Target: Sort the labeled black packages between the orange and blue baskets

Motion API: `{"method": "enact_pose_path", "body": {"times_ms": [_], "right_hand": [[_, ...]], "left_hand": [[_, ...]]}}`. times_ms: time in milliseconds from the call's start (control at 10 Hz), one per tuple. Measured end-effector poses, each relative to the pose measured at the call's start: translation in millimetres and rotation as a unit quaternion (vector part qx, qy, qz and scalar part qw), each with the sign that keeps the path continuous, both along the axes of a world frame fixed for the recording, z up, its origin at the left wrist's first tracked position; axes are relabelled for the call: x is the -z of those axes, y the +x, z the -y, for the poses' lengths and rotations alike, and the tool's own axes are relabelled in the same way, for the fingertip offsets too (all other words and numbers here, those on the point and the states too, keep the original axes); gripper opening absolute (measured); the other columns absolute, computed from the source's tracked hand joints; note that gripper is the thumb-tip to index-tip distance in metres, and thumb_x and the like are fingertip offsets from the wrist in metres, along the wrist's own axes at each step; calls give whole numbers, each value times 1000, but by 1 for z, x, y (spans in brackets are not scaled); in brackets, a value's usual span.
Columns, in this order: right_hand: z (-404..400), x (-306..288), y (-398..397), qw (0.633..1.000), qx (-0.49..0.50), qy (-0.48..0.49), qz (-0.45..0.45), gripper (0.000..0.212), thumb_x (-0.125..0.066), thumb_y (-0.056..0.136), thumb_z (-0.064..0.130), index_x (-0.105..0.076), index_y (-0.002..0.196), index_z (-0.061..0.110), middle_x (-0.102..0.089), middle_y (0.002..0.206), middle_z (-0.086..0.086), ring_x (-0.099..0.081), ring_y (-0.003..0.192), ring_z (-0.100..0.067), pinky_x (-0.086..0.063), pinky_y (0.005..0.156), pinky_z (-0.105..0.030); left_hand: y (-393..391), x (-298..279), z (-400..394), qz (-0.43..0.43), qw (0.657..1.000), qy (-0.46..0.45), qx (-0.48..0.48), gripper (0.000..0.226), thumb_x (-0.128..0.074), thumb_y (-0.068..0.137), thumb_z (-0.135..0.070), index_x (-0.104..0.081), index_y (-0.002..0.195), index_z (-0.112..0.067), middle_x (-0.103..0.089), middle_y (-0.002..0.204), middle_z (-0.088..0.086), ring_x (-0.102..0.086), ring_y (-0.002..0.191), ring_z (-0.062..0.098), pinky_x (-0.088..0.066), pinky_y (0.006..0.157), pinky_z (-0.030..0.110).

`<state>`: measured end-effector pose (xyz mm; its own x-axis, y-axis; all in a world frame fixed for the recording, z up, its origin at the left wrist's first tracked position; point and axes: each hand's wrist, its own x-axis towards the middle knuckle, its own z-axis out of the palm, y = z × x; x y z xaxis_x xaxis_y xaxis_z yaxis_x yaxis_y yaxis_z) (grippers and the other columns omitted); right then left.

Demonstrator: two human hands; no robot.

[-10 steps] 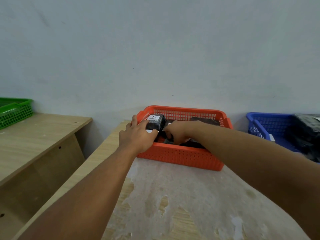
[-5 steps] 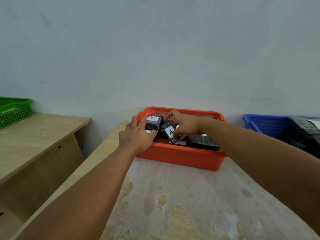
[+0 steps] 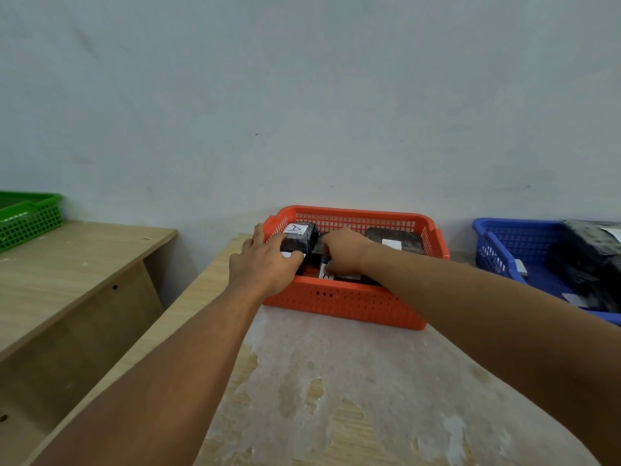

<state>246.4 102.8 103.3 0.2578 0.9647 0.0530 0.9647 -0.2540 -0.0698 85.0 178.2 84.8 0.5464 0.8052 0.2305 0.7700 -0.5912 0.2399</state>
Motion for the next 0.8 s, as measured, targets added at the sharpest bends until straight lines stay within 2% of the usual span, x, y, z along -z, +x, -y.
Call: {"method": "enact_pose_path", "body": {"times_ms": [100, 200, 300, 400, 500, 600, 700, 800], "right_hand": [[-2, 3, -1, 999, -7, -15, 37, 20, -76, 81, 23, -60, 87, 14, -58, 88, -4, -59, 82, -22, -47, 68, -33], [-1, 6, -1, 998, -3, -38, 45, 26, -72, 83, 21, -50, 69, 17, -55, 75, 0, -58, 75, -21, -48, 65, -33], [0, 6, -2, 998, -6, -44, 53, 27, -64, 88, 14, -46, 68, 15, -50, 74, -2, -52, 67, -17, -45, 61, -31], [6, -1, 1, 999, -13, -48, 17, 20, -59, 92, 11, -59, 71, 11, -63, 85, -10, -58, 68, -19, -53, 66, -36], [18, -10, 10, 998, -18, 14, -55, 20, -57, 90, 12, -74, 94, 2, -73, 98, -12, -69, 86, -25, -59, 81, -42], [40, -21, 19, 990, -18, 98, -95, 19, -57, 91, 15, -74, 97, 11, -70, 100, -1, -65, 86, -14, -57, 79, -32], [66, -30, 35, 987, 5, 117, -109, 12, -60, 90, 20, -71, 93, 18, -68, 97, 3, -62, 84, -10, -54, 76, -27], [98, -36, 49, 988, 40, 128, -78, 11, -62, 87, 25, -71, 90, 22, -67, 91, 7, -62, 85, -12, -46, 67, -22]], "left_hand": [[0, -1, 1, 1, 1000, -3, -2, 75, -24, 75, -62, -35, 145, -38, -22, 157, 2, -36, 136, 29, -39, 101, 55], [-1, 0, 1, 14, 1000, -3, 4, 67, -23, 83, -54, -30, 148, -37, -21, 159, 3, -36, 136, 29, -38, 102, 53], [-2, 0, -1, 37, 999, -9, 10, 59, -25, 93, -39, -21, 152, -37, -16, 163, 0, -34, 138, 28, -35, 102, 49], [-3, 0, -1, 52, 998, -16, 9, 57, -24, 97, -34, -17, 154, -35, -12, 165, 1, -30, 142, 27, -32, 107, 48], [-3, -2, 0, 51, 998, -20, 8, 58, -25, 96, -35, -18, 154, -35, -12, 165, 0, -29, 143, 26, -32, 106, 48], [-4, -1, 0, 47, 999, -19, 5, 57, -27, 95, -37, -21, 152, -35, -17, 163, -1, -33, 140, 26, -34, 103, 48], [-2, -5, 3, 55, 998, -11, 9, 57, -30, 92, -43, -26, 149, -35, -28, 157, 0, -39, 135, 28, -37, 100, 49], [-5, -6, 7, 56, 998, 17, 9, 57, -33, 91, -45, -33, 146, -33, -36, 152, 0, -40, 134, 27, -33, 103, 52]]}}
